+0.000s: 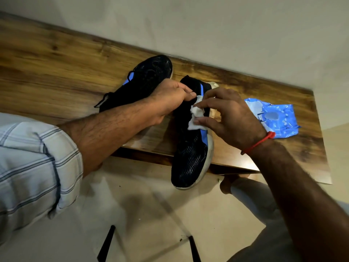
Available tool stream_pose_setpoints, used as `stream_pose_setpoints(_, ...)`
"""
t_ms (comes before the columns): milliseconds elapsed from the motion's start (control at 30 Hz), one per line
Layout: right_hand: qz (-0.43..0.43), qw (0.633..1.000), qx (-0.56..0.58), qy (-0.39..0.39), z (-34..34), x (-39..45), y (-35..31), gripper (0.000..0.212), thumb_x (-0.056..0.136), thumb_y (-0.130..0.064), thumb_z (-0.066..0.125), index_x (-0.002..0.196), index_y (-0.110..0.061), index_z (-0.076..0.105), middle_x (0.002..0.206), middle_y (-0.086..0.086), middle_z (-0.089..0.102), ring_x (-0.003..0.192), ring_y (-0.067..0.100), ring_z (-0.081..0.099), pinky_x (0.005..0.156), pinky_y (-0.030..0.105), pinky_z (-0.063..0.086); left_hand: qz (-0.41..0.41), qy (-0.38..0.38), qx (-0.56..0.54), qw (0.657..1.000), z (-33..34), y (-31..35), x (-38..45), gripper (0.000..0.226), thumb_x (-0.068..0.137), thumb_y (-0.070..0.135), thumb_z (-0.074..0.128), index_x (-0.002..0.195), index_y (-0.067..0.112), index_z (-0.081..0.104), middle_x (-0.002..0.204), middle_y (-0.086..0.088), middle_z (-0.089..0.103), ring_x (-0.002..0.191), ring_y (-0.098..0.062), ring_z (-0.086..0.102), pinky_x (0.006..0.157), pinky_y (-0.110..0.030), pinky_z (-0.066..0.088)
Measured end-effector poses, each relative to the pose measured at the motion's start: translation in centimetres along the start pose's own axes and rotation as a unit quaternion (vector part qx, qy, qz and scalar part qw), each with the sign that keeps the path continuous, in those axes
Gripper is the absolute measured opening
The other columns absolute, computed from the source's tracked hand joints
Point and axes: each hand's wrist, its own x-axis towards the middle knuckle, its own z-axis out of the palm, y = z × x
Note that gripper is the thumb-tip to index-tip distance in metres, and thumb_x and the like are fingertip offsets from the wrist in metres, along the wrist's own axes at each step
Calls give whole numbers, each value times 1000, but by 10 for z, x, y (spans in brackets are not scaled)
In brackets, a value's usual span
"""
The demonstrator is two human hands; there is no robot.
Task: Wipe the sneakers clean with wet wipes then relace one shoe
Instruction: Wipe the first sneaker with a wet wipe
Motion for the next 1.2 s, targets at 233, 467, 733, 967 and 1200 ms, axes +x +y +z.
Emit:
stream_pose_setpoints(233,-84,996,-33,-9,1,7,-6,9,85,-16,71,92,-14,77,102,2,70,91,27,60,86,36,41,3,4,2,1000,1,-2,2,12,90,16,74,102,15,78,107,1,74,110,-14,65,104,-38,51)
stream_pose_setpoints(467,-119,970,39,-207,-26,5,-9,11,86,-24,73,97,-23,78,97,-9,72,85,6,63,78,23,48,36,-3,13,999,5,-5,5,6,89,17,76,93,14,79,93,2,74,99,-14,69,96,-35,55)
stream_pose_setpoints(733,-15,1000,7,11,-10,17,-1,8,84,-17,74,91,-19,77,88,-3,72,74,5,58,71,18,40,59,4,37,998,6,-7,3,6,92,18,73,94,16,79,99,1,75,104,-14,68,101,-39,54)
stream_pose_setpoints(967,-51,968,33,-243,-27,12,-18,11,88,-31,73,95,-24,78,91,-11,72,79,3,64,70,12,42,76,4,63,995,8,-8,1,4,89,27,75,88,24,78,96,5,75,100,-15,70,98,-42,55)
stream_pose_setpoints(1200,-6,1000,-26,9,-5,21,-9,10,81,-16,70,89,-16,77,86,2,71,79,20,65,73,19,37,70,5,50,996,3,-10,2,7,92,19,73,93,17,80,97,0,77,102,-16,70,100,-44,55)
